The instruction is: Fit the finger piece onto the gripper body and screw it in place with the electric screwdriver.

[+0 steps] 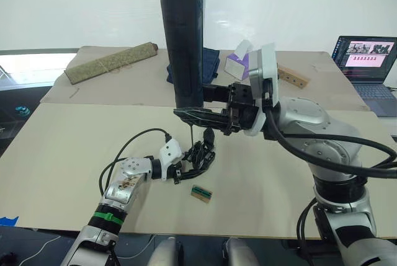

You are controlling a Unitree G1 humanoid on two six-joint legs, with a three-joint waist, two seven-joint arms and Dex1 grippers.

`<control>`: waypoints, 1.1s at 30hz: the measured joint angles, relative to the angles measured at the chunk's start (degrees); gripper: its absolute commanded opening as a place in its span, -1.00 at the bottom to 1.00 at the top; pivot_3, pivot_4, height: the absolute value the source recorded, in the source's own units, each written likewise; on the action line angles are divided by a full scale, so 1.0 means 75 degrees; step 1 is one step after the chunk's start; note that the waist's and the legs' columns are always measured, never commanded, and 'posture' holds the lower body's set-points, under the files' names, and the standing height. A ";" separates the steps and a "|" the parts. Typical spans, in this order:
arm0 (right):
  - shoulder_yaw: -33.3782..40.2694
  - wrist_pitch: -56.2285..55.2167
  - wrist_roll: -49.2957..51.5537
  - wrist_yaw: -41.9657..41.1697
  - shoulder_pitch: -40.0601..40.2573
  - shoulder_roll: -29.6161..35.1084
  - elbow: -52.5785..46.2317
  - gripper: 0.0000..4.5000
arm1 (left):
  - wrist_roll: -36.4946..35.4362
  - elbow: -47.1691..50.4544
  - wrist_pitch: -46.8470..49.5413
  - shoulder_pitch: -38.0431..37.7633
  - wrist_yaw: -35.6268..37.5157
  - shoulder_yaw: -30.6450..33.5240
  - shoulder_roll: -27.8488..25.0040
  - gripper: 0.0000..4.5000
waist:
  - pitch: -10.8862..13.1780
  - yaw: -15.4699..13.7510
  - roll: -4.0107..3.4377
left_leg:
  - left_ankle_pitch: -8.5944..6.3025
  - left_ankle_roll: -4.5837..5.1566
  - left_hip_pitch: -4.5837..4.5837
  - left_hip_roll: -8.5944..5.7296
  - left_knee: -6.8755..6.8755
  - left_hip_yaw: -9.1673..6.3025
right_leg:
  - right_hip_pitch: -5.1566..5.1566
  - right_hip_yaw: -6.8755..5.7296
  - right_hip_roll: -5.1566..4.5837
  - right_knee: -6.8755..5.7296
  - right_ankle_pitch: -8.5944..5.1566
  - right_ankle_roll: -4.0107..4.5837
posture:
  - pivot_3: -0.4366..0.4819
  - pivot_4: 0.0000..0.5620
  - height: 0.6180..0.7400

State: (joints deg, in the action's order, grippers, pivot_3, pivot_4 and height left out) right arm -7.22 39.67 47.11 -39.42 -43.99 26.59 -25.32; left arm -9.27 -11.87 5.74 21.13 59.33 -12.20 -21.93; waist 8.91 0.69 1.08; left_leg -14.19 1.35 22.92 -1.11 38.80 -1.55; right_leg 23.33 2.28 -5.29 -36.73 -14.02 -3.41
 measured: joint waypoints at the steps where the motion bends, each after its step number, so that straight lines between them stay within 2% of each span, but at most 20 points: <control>1: -0.0030 -0.0001 -0.0059 -0.0016 0.0016 -0.0039 0.0007 -0.15 | 0.0000 0.0000 -0.0001 0.0000 0.0000 0.0000 0.0000 0.01 | 0.0000 0.0000 0.0000 | 0.0000 0.0000 0.0000 0.0000 0.0000 0.0000 | 0.0000 0.0000 0.0000 0.0000 0.0000 0.0000 | -0.05 -0.47 1.00; 13: -0.0164 -0.0021 -0.0727 -0.0233 0.0125 -0.0475 0.0066 -0.15 | -0.0010 0.0007 0.0015 -0.0008 -0.0017 0.0000 0.0002 0.01 | 0.0000 0.0001 0.0000 | 0.0000 0.0000 -0.0002 -0.0001 0.0000 0.0000 | 0.0000 0.0000 -0.0001 -0.0001 0.0000 0.0000 | -0.05 -0.47 1.00; 33: -0.0373 -0.0020 -0.1226 -0.0367 0.0364 -0.0734 0.0266 -0.15 | -0.0014 -0.0036 -0.0128 -0.0060 -0.0061 0.0000 0.0020 0.01 | 0.0000 0.0002 0.0000 | 0.0000 0.0000 -0.0003 -0.0002 -0.0001 0.0000 | 0.0000 0.0000 0.0000 -0.0001 0.0000 0.0000 | -0.05 -0.47 1.00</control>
State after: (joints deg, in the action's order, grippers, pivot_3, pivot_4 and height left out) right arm -10.02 39.52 37.92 -42.18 -41.27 21.08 -23.32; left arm -9.37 -12.14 4.79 20.68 58.87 -12.20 -21.78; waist 8.91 0.71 1.08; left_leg -14.19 1.35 22.89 -1.12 38.79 -1.55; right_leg 23.33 2.28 -5.30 -36.74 -14.02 -3.41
